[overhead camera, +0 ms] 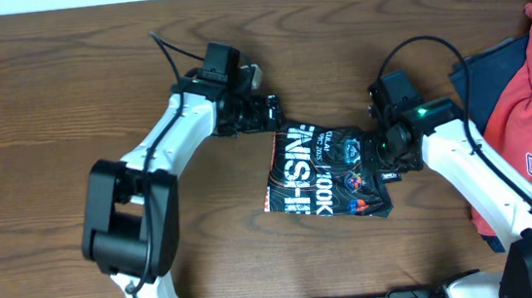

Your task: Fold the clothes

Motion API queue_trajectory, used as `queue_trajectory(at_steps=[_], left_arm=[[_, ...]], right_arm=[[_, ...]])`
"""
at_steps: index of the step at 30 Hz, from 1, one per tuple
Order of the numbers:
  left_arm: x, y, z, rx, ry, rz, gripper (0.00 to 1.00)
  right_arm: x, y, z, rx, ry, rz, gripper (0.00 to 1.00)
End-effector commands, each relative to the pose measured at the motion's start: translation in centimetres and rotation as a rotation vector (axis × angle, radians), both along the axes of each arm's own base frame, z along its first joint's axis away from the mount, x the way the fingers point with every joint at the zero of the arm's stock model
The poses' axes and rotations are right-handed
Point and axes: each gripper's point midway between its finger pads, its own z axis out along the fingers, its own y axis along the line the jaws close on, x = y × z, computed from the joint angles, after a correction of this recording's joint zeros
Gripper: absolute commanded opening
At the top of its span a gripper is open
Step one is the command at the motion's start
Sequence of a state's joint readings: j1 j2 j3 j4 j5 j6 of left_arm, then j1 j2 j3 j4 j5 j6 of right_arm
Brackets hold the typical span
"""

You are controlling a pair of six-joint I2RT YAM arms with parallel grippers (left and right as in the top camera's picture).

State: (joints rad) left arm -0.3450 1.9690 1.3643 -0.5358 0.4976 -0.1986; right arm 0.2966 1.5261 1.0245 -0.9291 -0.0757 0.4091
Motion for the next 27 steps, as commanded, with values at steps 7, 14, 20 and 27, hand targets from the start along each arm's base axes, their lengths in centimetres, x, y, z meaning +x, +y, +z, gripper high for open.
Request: queue_trajectory(at_steps=[7,14,20,27], left_arm=[[-0.7,-2.3,-3.9,-0.064,0.073,-0.077,0.97],[-1.8,-4.5,-5.0,-0.146,0.121,-0.128,0.80],[-2.4,-5.0,-5.0,-0.144,0.129,-0.144,0.56],[-2.5,-4.9,-5.1,-0.139,0.133,-0.149,0.06]], right_arm=[[-0.6,-0.2,-0.7,-0.003,0.023,-0.003,0.22],[-0.7,-0.2,-0.8,-0.005,0.027,-0.003,0.22],[-0.6,-0.3,-0.8,-0.009,0.025,-0.003,0.22],[-0.7,-0.6,-0.8,-0.028,0.027,-0.005,0.22]])
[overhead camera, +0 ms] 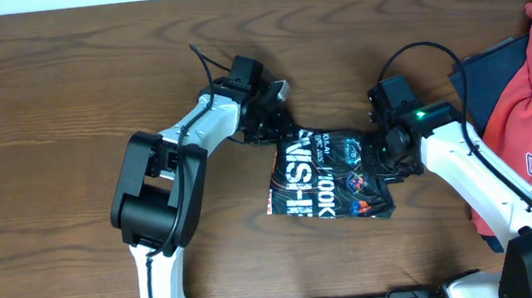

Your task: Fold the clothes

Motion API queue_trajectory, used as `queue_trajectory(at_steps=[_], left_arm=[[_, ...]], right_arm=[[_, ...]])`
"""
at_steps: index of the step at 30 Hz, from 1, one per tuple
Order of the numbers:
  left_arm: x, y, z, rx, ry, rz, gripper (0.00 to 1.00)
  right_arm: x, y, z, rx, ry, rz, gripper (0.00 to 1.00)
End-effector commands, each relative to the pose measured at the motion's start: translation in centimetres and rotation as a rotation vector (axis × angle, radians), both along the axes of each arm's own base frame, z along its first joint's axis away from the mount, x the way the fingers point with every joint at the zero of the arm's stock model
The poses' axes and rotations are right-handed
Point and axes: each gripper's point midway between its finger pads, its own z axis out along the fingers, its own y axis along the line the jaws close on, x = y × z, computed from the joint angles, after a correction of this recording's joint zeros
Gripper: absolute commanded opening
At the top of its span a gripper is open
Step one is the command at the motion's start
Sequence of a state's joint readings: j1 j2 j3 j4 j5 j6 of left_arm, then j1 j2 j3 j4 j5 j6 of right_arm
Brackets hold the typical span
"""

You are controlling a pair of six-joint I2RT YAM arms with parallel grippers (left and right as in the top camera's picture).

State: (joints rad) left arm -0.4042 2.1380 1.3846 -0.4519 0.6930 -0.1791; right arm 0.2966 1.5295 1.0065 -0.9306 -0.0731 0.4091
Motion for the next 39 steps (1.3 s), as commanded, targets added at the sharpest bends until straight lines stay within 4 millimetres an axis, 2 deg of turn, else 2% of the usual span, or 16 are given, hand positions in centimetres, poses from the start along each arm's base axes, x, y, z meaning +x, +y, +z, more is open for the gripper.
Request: queue_trajectory(at_steps=[1,3,5,8,12,15,16,19,20,21,25,28,30,34,36,39], left_arm=[[-0.4,0.2,-0.8,0.012,0.007,-0.017,0.06],[0.3,0.9,-0.9,0.031,-0.015,-0.004,0.06],[1.6,2.5,-1.2,0.085,-0.049,0.040,0.06],[4.5,6.9,-1.3,0.184,-0.093,0.163,0.06],[8.4,14.1,-0.6,0.221,-0.121,0.367,0.06],[10.8,20.5,-0.1,0.217,-0.139,0.524,0.06],[11.2,22.1,0.0,0.217,-0.144,0.562,0.06],[12.4,29.0,0.5,0.219,-0.181,0.707,0.06],[12.8,32.0,0.8,0.220,-0.203,0.766,0.06],[12.9,33.8,1.0,0.222,-0.218,0.803,0.06],[12.3,43.6,2.0,0.218,-0.260,1.045,0.06],[10.5,50.8,2.9,0.193,-0.265,1.267,0.07],[9.0,54.1,3.1,0.179,-0.257,1.374,0.06],[5.1,59.6,3.1,0.153,-0.211,1.568,0.06],[3.6,61.4,3.0,0.141,-0.193,1.636,0.06],[2.1,62.7,2.9,0.129,-0.174,1.682,0.06]], right_arm=[[-0.1,-0.4,-0.2,-0.019,0.006,-0.005,0.22],[-0.2,-0.4,-0.2,-0.019,0.006,-0.005,0.22],[-0.2,-0.4,-0.2,-0.020,0.007,-0.005,0.22],[-0.2,-0.5,-0.2,-0.021,0.008,-0.006,0.22],[-0.1,-0.8,-0.2,-0.021,0.008,-0.018,0.22],[0.0,-1.0,-0.2,-0.020,0.009,-0.026,0.22],[0.0,-1.0,-0.2,-0.021,0.009,-0.028,0.22],[-0.1,-1.2,-0.2,-0.022,0.014,-0.032,0.22],[-0.1,-1.2,-0.2,-0.022,0.014,-0.033,0.22],[-0.1,-1.2,-0.2,-0.022,0.014,-0.034,0.22],[0.0,-1.4,-0.2,-0.029,0.011,-0.036,0.22],[0.0,-1.4,-0.2,-0.029,0.012,-0.036,0.23],[0.0,-1.4,-0.2,-0.029,0.011,-0.036,0.22],[0.0,-1.6,-0.2,-0.043,0.007,-0.037,0.22],[0.1,-1.7,-0.2,-0.046,0.006,-0.038,0.23],[0.1,-1.8,-0.2,-0.046,0.005,-0.044,0.23]])
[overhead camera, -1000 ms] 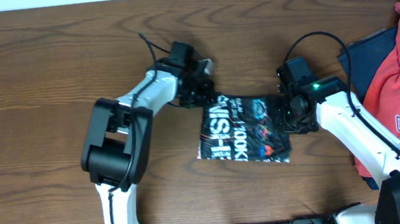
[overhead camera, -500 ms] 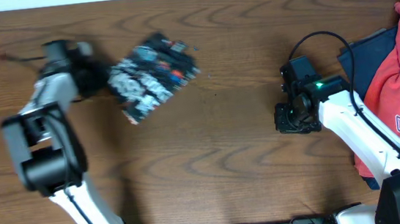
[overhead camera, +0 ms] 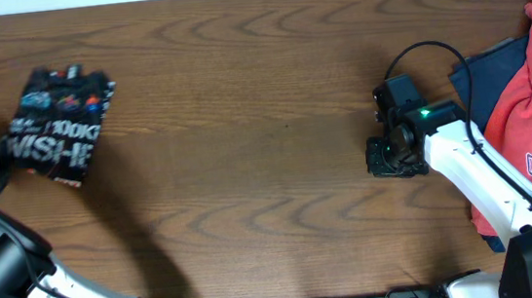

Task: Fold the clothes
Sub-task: 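Carry the folded jersey to the table's left side with the left gripper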

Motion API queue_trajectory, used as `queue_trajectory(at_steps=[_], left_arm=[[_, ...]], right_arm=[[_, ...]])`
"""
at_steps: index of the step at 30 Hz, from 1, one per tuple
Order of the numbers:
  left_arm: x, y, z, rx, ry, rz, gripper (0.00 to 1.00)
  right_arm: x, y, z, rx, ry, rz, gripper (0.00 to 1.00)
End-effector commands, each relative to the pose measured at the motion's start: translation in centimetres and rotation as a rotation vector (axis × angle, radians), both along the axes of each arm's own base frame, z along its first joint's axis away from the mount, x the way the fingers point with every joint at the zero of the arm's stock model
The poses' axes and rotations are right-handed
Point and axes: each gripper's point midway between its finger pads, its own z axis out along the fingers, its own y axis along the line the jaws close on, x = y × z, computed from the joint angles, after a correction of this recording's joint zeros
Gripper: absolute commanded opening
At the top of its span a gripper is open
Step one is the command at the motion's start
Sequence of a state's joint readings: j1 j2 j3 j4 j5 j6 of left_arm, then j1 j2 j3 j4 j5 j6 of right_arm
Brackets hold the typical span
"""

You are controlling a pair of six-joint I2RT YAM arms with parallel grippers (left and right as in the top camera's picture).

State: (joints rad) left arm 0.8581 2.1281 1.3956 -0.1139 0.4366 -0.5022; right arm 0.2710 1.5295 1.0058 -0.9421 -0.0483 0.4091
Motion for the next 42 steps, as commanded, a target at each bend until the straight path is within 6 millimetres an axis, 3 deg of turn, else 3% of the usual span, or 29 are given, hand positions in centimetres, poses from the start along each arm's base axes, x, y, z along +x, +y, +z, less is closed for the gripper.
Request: queue_trajectory(at_steps=[1,5,6,7,8,9,14,17,19,21,24,28,34,37,39,42], left_arm=[[-0.6,0.8,0.6,-0.035,-0.013,0.061,0.06],[-1.0,0.3,0.1,-0.059,0.010,0.061,0.07],[-1.0,0.2,0.1,-0.061,0.011,0.059,0.17],[-1.0,0.2,0.1,-0.062,0.012,0.059,0.55],[-1.0,0.2,0.1,-0.062,0.012,0.059,0.86],[-1.1,0.3,0.2,-0.060,0.011,0.061,0.98],[-2.9,1.2,1.7,-0.042,0.030,0.088,0.98],[-3.5,1.7,3.7,-0.002,0.024,0.091,0.98],[-3.5,1.5,5.4,0.027,0.010,0.079,0.98],[-3.1,1.0,7.1,0.051,-0.009,0.066,0.98],[-1.7,-1.0,9.3,0.073,-0.029,0.019,0.98],[1.5,-6.1,10.4,0.099,-0.022,-0.132,0.98],[5.4,-18.1,8.5,0.127,0.097,-0.461,0.98],[5.9,-24.3,7.1,0.193,0.207,-0.622,0.98],[5.6,-28.5,6.4,0.214,0.262,-0.724,0.98],[3.9,-34.6,5.5,0.190,0.339,-0.874,0.98]], right_arm=[[0.1,-0.8,-0.2,-0.019,-0.001,-0.020,0.23],[0.1,-1.1,-0.2,-0.019,0.003,-0.034,0.22],[0.1,-1.3,-0.2,-0.020,0.006,-0.037,0.23],[0.0,-1.3,-0.2,-0.021,0.011,-0.039,0.22],[-0.1,-1.4,-0.2,-0.022,0.014,-0.039,0.22],[-0.2,-1.4,-0.2,-0.023,0.018,-0.039,0.23],[-0.2,-1.6,-0.2,-0.020,0.021,-0.065,0.23],[0.0,-1.9,-0.2,-0.015,0.017,-0.089,0.24],[0.2,-2.1,-0.2,-0.012,0.013,-0.122,0.33],[0.7,-2.3,-0.1,-0.001,0.001,-0.157,0.49],[1.9,-1.5,0.1,0.070,-0.039,-0.166,0.60],[4.0,-0.5,0.7,0.151,-0.112,-0.165,0.76],[5.1,-0.5,1.0,0.157,-0.162,-0.134,0.91],[5.1,-0.5,1.0,0.148,-0.169,-0.083,0.99],[5.2,-0.5,1.0,0.144,-0.175,-0.071,0.99],[5.5,-0.5,1.1,0.141,-0.193,-0.044,0.99]])
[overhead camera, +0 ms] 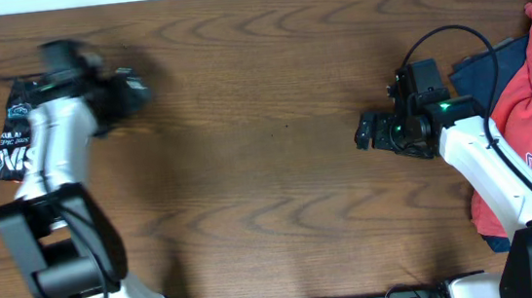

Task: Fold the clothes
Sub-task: 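Carry the folded jersey to the table's left side with the left gripper, then release the jersey and withdraw the left gripper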

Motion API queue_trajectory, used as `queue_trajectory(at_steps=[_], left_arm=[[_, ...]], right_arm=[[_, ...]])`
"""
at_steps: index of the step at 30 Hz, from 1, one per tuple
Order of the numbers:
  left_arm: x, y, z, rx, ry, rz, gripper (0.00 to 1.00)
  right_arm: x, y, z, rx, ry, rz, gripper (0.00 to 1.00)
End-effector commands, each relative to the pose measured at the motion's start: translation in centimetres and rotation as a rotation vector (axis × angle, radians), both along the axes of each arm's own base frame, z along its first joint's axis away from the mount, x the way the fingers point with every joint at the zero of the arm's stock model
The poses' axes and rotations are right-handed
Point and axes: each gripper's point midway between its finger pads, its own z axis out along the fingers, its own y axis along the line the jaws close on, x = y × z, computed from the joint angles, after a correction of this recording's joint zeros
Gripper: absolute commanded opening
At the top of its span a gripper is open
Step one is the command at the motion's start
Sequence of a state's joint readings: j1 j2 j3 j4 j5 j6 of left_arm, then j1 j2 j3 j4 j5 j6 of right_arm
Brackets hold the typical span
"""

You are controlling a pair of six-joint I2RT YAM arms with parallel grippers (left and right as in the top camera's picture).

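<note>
The folded black T-shirt with white lettering (6,145) lies at the table's far left edge, partly covered by my left arm. My left gripper (128,92) is motion-blurred, just right of that shirt and apart from it; its jaws cannot be made out. My right gripper (366,130) points left over bare wood at centre right, fingers apart with nothing between them. A red shirt with printed lettering and a navy garment (482,74) lie unfolded at the right edge.
The brown wooden table (271,197) fills the view. The right arm's black cable (432,40) loops above its wrist. The pile of clothes lies close behind the right arm.
My left gripper was at the black shirt's left edge; it is now right of the shirt, the arm lying across it. The shirt sits a little further left. My right gripper has risen slightly and turned left.
The black shirt lay folded at the table's middle with both grippers at its edges. It was still there 2.7 s ago, the left gripper on its upper left corner. Then it was at the far left with the left gripper, and now lies there alone.
</note>
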State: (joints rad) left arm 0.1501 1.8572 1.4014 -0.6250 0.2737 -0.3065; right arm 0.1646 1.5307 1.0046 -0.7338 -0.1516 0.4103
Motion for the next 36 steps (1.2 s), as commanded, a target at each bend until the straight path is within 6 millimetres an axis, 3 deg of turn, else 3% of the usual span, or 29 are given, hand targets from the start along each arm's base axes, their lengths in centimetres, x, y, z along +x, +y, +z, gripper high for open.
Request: queue_trajectory(at_steps=[1,5,10,14,17,22,29,33,36], left_arm=[[-2.1,-4.2,-0.9,0.068,0.097,-0.144,0.98],[-8.0,-7.2,-2.1,0.092,0.330,-0.239,0.98],[-15.0,-7.0,-1.4,0.088,0.610,-0.262,0.98],[-18.2,-5.7,0.0,0.150,0.732,-0.263,0.98],[-19.1,-5.2,1.4,0.185,0.718,-0.267,0.98],[-19.4,-5.7,4.6,0.210,0.486,-0.294,0.98],[-20.1,-7.6,10.6,0.232,-0.060,-0.334,0.98],[-21.2,-7.5,13.2,0.261,-0.348,-0.316,0.98],[-22.1,-7.3,14.7,0.249,-0.498,-0.290,0.98]], right_arm=[[0.4,-0.1,0.0,-0.011,-0.027,0.059,0.99],[0.1,-0.1,0.0,-0.032,-0.030,0.126,0.99],[-2.1,-0.5,-0.6,-0.040,0.063,0.141,0.99],[-4.7,-0.9,-0.7,-0.042,0.170,0.105,0.99],[-6.2,-1.1,0.0,-0.045,0.201,0.098,0.99],[-6.3,-1.5,3.5,-0.043,0.071,0.077,0.99],[-6.0,-3.5,10.9,-0.099,-0.339,-0.006,0.99],[-7.1,-5.8,14.3,-0.161,-0.579,-0.089,0.99],[-8.5,-7.0,15.5,-0.196,-0.663,-0.136,0.99]])
